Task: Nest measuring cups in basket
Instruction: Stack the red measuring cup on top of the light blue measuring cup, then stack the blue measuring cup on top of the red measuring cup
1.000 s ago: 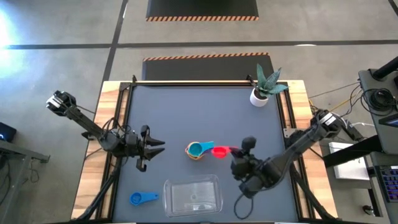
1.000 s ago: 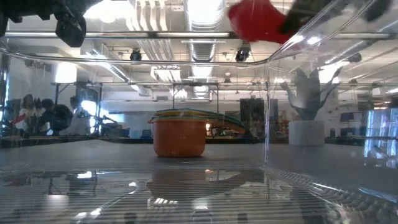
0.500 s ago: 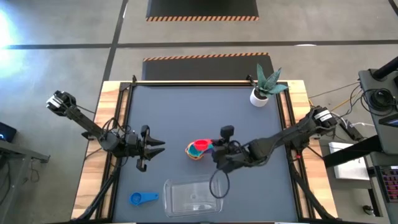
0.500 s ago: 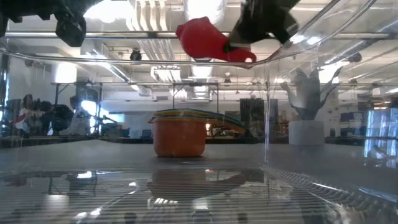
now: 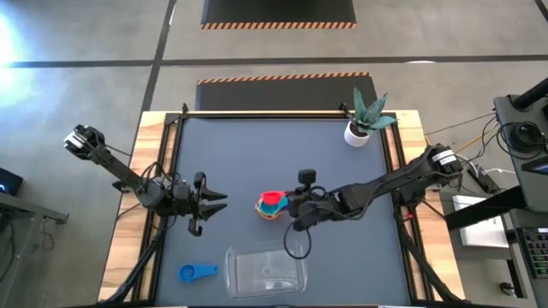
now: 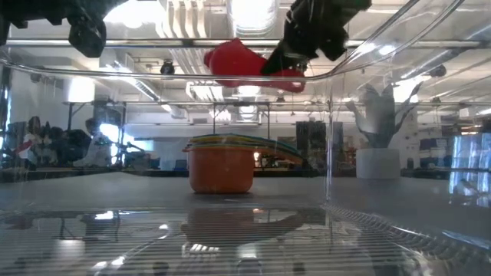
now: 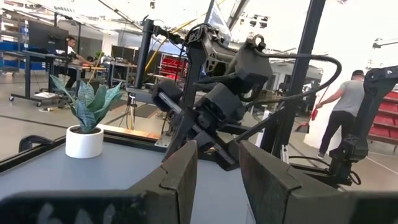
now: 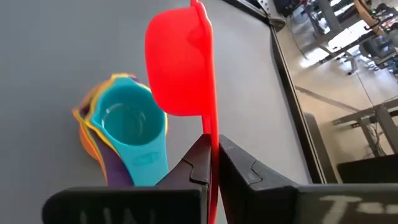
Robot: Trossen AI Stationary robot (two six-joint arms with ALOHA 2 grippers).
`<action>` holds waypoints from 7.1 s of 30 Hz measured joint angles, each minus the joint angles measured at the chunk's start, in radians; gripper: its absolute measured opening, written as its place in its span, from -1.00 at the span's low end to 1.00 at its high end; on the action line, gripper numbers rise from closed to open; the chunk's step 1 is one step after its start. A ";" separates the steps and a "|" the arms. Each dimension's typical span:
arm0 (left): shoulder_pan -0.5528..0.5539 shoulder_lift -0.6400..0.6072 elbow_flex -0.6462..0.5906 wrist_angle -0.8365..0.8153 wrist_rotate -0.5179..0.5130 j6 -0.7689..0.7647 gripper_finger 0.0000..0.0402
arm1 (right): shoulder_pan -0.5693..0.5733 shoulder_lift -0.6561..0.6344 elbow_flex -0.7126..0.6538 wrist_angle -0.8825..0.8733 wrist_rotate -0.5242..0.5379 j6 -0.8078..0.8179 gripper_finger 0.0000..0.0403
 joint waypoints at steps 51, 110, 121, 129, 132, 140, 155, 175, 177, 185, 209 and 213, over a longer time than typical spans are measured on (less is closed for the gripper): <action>0.002 0.031 -0.001 -0.014 -0.027 -0.017 -0.49 | 0.000 0.192 -0.025 0.157 0.044 -0.293 -0.96; -0.252 0.705 0.947 -1.944 0.487 -0.971 -0.48 | 0.324 -0.074 0.109 -0.552 0.021 0.461 -0.40; -0.450 0.705 0.881 -1.922 0.539 -1.318 -0.41 | 0.324 -0.068 0.108 -0.543 0.025 0.484 -0.42; -0.464 0.700 0.770 -1.783 0.566 -1.361 -0.40 | 0.324 -0.068 0.108 -0.529 0.029 0.510 -0.44; -0.463 0.700 0.736 -1.777 0.582 -1.370 -0.40 | 0.327 -0.068 0.108 -0.527 0.028 0.517 -0.43; -0.460 0.699 0.661 -1.627 0.607 -1.368 -0.57 | 0.328 -0.068 0.108 -0.525 0.029 0.499 -0.44; -0.360 0.547 0.799 -1.982 0.504 -1.272 -0.99 | 0.328 -0.068 0.108 -0.521 0.029 0.498 -0.54; 0.369 0.337 0.802 -1.471 0.534 -0.320 -1.00 | 0.327 -0.067 0.108 -0.575 0.085 0.500 -0.58; 0.421 0.368 0.802 -1.411 0.584 -0.264 -1.00 | 0.327 -0.067 0.108 -0.574 0.085 0.500 -0.57; 0.540 0.538 0.801 -1.289 0.713 -0.180 -1.00 | 0.327 -0.067 0.108 -0.575 0.084 0.501 -0.61; 0.603 0.746 0.801 -1.216 0.770 -0.165 -0.77 | 0.327 -0.067 0.108 -0.574 0.082 0.510 -0.61; 0.603 0.741 0.801 -1.216 0.771 -0.165 -0.57 | 0.327 -0.067 0.108 -0.574 0.082 0.508 -0.58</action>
